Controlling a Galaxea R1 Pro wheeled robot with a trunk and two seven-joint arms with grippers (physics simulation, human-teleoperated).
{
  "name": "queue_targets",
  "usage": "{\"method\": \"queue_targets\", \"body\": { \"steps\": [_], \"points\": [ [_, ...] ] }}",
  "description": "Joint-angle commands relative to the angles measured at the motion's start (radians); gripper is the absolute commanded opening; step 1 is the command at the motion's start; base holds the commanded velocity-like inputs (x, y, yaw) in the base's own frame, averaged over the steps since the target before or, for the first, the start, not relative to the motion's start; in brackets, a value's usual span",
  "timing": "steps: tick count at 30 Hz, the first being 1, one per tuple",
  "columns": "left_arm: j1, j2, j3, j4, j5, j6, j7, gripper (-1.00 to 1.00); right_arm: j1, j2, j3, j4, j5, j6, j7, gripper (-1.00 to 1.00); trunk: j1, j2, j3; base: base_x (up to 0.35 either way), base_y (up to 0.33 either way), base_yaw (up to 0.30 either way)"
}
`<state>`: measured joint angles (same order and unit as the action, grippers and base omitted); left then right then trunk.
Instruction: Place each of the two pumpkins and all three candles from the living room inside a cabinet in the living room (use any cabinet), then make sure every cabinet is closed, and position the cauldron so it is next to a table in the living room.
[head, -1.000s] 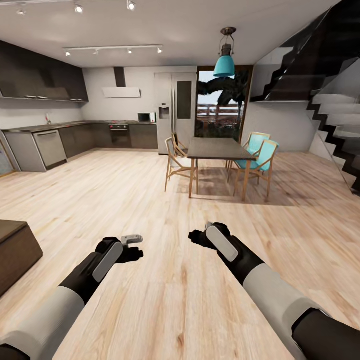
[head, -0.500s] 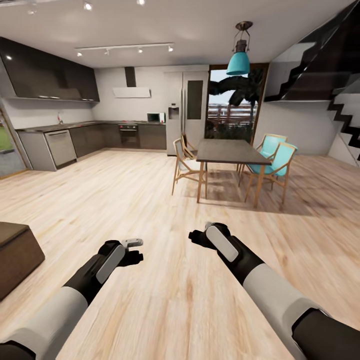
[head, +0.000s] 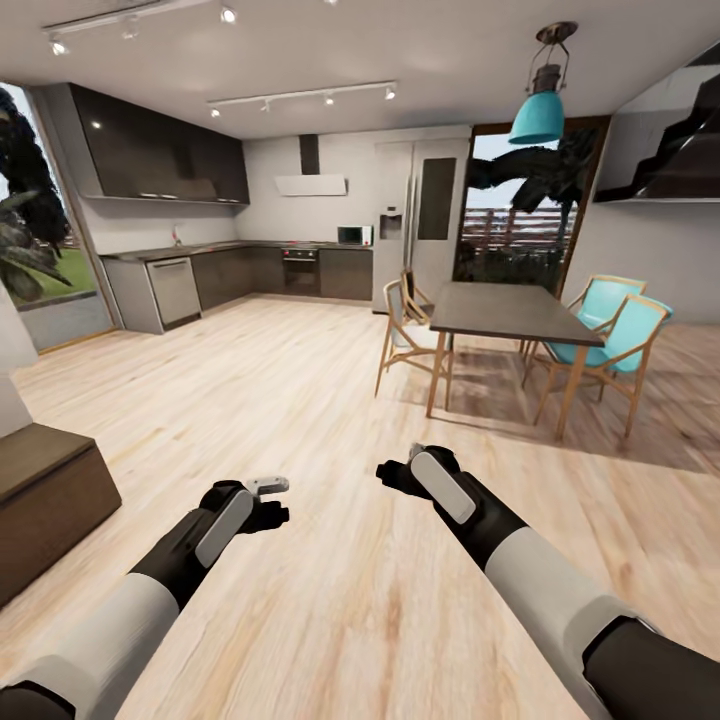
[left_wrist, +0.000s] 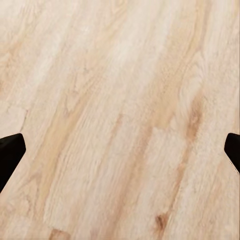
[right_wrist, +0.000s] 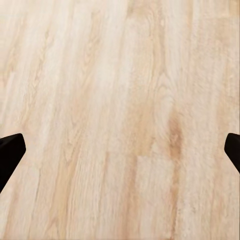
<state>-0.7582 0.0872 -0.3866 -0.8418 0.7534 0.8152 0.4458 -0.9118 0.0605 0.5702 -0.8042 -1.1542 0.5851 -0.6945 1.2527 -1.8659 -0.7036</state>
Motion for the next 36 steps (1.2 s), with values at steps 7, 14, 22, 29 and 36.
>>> {"method": "queue_targets", "body": {
  "steps": [7, 14, 22, 29, 36],
  "points": [
    [-0.001, 0.0, -0.005, -0.001, 0.011, 0.001, 0.011, 1.0, -0.001, 0.0, 0.003, -0.001, -0.007, 0.001, -0.008, 1.0, 0.0, -0.001, -0.001, 0.249, -0.221, 0.287],
    [-0.001, 0.0, -0.005, -0.001, 0.011, 0.001, 0.01, 1.0, -0.001, 0.001, 0.005, -0.001, -0.007, 0.001, -0.009, 1.0, 0.0, -0.001, -0.001, 0.127, -0.112, 0.287],
    [-0.001, 0.001, -0.005, -0.002, 0.011, 0.001, 0.01, 1.0, -0.001, 0.001, 0.005, 0.028, -0.007, 0.001, -0.01, 1.0, 0.0, -0.001, -0.001, 0.014, -0.012, 0.287],
    [-0.001, 0.0, -0.005, -0.002, 0.011, 0.001, 0.01, 1.0, -0.001, 0.003, 0.006, 0.036, -0.007, 0.001, -0.01, 1.0, 0.0, -0.001, -0.001, 0.004, -0.005, 0.287],
    [-0.001, 0.0, -0.005, -0.001, 0.011, 0.001, 0.011, 1.0, -0.001, 0.006, 0.01, 0.036, -0.005, 0.004, -0.013, 1.0, 0.0, -0.001, -0.001, 0.124, -0.153, 0.223]
  ]
}}
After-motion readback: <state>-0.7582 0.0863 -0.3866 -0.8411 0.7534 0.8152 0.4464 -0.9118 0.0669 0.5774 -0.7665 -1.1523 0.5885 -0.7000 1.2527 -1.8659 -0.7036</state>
